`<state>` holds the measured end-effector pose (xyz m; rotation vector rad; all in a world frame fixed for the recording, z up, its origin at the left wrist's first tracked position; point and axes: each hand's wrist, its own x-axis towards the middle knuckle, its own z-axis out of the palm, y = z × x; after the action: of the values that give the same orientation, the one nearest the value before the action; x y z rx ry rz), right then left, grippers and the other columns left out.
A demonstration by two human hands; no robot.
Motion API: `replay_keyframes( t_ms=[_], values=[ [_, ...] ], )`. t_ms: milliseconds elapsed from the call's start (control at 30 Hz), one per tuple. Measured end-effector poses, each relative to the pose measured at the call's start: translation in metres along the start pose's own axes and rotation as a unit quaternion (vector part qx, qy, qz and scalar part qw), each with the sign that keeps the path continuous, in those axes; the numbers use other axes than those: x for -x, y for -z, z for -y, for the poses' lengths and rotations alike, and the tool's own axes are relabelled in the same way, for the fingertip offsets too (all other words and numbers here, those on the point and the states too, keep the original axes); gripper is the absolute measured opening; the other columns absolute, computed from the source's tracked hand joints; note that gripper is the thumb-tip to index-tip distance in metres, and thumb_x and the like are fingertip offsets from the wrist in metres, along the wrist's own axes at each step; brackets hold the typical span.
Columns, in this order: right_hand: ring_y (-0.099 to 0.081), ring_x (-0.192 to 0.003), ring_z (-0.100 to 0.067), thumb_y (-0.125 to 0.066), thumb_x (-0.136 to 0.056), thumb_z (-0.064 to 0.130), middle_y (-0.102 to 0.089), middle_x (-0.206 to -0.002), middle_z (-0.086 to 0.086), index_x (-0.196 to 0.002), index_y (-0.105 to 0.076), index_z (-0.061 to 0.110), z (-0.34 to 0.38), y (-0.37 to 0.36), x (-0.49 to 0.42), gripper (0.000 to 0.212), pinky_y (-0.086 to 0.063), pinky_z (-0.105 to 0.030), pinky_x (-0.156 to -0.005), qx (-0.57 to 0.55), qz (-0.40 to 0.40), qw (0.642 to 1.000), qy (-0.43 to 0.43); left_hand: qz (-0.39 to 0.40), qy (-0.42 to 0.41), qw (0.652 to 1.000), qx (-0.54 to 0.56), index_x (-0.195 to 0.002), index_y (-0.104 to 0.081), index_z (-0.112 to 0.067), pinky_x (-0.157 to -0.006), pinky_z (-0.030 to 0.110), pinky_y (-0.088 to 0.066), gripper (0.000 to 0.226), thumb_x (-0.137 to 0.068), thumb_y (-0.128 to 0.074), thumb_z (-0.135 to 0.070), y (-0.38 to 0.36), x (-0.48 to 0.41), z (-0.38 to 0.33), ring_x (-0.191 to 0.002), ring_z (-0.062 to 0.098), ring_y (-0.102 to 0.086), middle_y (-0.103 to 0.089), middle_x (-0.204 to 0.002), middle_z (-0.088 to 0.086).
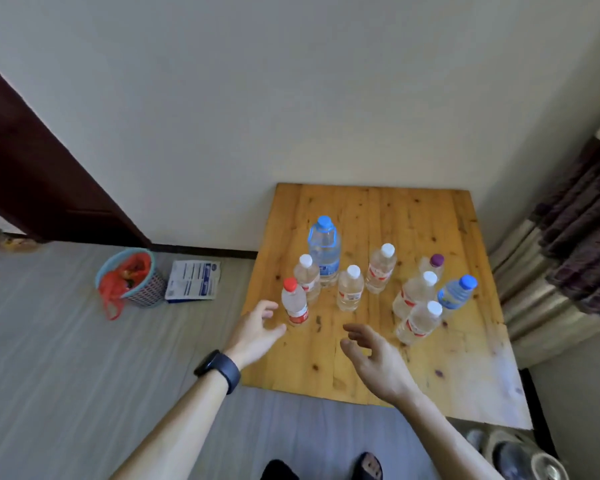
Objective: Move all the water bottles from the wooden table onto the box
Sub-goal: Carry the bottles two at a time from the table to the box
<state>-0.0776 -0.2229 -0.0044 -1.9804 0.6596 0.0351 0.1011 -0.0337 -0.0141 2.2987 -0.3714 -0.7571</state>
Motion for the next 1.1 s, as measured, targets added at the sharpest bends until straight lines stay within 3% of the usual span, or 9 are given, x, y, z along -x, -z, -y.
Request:
replay_keyframes(
  t_ms=[167,300,433,567,700,833,933,1033,1100],
  values=[
    [-0.059,-0.119,-0.011,-0.06,-0.098,0.035,-0.064,-0.123,0.005,-0.135,-0.056,0.027,0.023,-0.017,-0.072,0.037,-0.043,-0.025,-0.093,0.017,-0.019,1.0,-0.018,0.026,0.027,0.999,0.006,-0.144,-0.038,-0.022,-0.095,0.031,-0.041,0.073,-0.084,-0.077,-0.037,-0.004,-0.063,0.007,-0.126,0.023,-0.05,-0.047,-0.144,0.005],
    [-0.061,-0.11,-0.019,-0.057,-0.099,0.023,-0.055,-0.121,0.005,-0.145,-0.047,0.035,0.038,-0.039,-0.121,0.048,-0.048,-0.033,-0.092,0.05,-0.052,0.997,-0.02,0.067,0.023,0.997,0.016,-0.147,-0.031,-0.024,-0.08,0.03,-0.047,0.088,-0.076,-0.083,-0.037,-0.015,-0.108,0.005,-0.109,0.018,-0.056,-0.051,-0.122,-0.005],
    [-0.054,-0.12,-0.031,-0.046,-0.099,0.008,-0.049,-0.14,-0.012,-0.156,-0.034,0.033,0.04,-0.064,-0.167,0.063,-0.047,-0.037,-0.095,0.135,-0.038,0.99,0.003,0.114,-0.021,0.993,0.032,-0.131,-0.043,-0.032,-0.078,0.036,-0.055,0.074,-0.066,-0.072,-0.052,-0.025,-0.143,0.017,-0.104,0.022,-0.064,-0.064,-0.114,-0.004],
    [-0.046,-0.132,-0.035,-0.048,-0.102,0.019,-0.036,-0.155,-0.013,-0.159,-0.023,0.035,0.045,-0.08,-0.199,0.064,-0.043,-0.047,-0.105,0.22,0.01,0.975,-0.032,0.159,-0.102,0.981,-0.033,-0.138,-0.045,-0.026,-0.08,0.028,-0.045,0.053,-0.091,-0.067,-0.041,-0.019,-0.159,0.033,-0.105,0.018,-0.062,-0.064,-0.122,-0.004],
    [-0.062,-0.108,-0.038,-0.064,-0.097,0.033,-0.056,-0.138,-0.007,-0.138,-0.05,0.022,0.051,-0.091,-0.215,0.045,-0.047,-0.042,-0.087,0.218,-0.052,0.974,-0.032,0.173,-0.085,0.98,-0.055,-0.12,-0.061,-0.022,-0.07,0.031,-0.047,0.041,-0.093,-0.061,-0.052,0.003,-0.174,0.056,-0.095,0.02,-0.067,-0.07,-0.105,-0.004],
    [-0.064,-0.092,-0.043,-0.06,-0.099,0.026,-0.066,-0.121,-0.01,-0.125,-0.052,0.016,0.057,-0.095,-0.22,0.029,-0.043,-0.039,-0.068,0.236,-0.082,0.967,-0.052,0.132,-0.061,0.985,-0.09,-0.101,-0.069,-0.016,-0.068,0.038,-0.054,0.047,-0.093,-0.053,-0.06,0.032,-0.185,0.074,-0.078,0.024,-0.068,-0.073,-0.088,0.002],
    [-0.062,-0.083,-0.039,-0.061,-0.098,0.025,-0.067,-0.112,-0.01,-0.122,-0.05,0.018,0.058,-0.091,-0.208,0.027,-0.042,-0.037,-0.067,0.24,-0.062,0.967,-0.053,0.131,-0.032,0.987,-0.083,-0.098,-0.062,-0.019,-0.056,0.026,-0.043,0.039,-0.094,-0.055,-0.057,0.043,-0.191,0.082,-0.073,0.019,-0.062,-0.065,-0.078,-0.006],
    [-0.058,-0.073,-0.029,-0.064,-0.096,0.027,-0.066,-0.101,-0.009,-0.119,-0.051,0.018,0.051,-0.09,-0.198,0.028,-0.038,-0.033,-0.062,0.226,-0.058,0.97,-0.068,0.152,-0.017,0.987,-0.048,-0.112,-0.062,-0.02,-0.06,0.023,-0.042,0.043,-0.092,-0.059,-0.057,0.046,-0.201,0.087,-0.082,0.018,-0.063,-0.068,-0.091,-0.003],
    [-0.062,-0.084,-0.029,-0.067,-0.092,0.032,-0.068,-0.102,-0.006,-0.12,-0.052,0.023,0.044,-0.092,-0.196,0.033,-0.046,-0.035,-0.068,0.198,-0.07,0.973,-0.095,0.156,0.001,0.988,-0.02,-0.12,-0.06,-0.02,-0.072,0.027,-0.049,0.047,-0.089,-0.062,-0.056,0.045,-0.207,0.091,-0.092,0.02,-0.065,-0.069,-0.102,0.0]
  ],
)
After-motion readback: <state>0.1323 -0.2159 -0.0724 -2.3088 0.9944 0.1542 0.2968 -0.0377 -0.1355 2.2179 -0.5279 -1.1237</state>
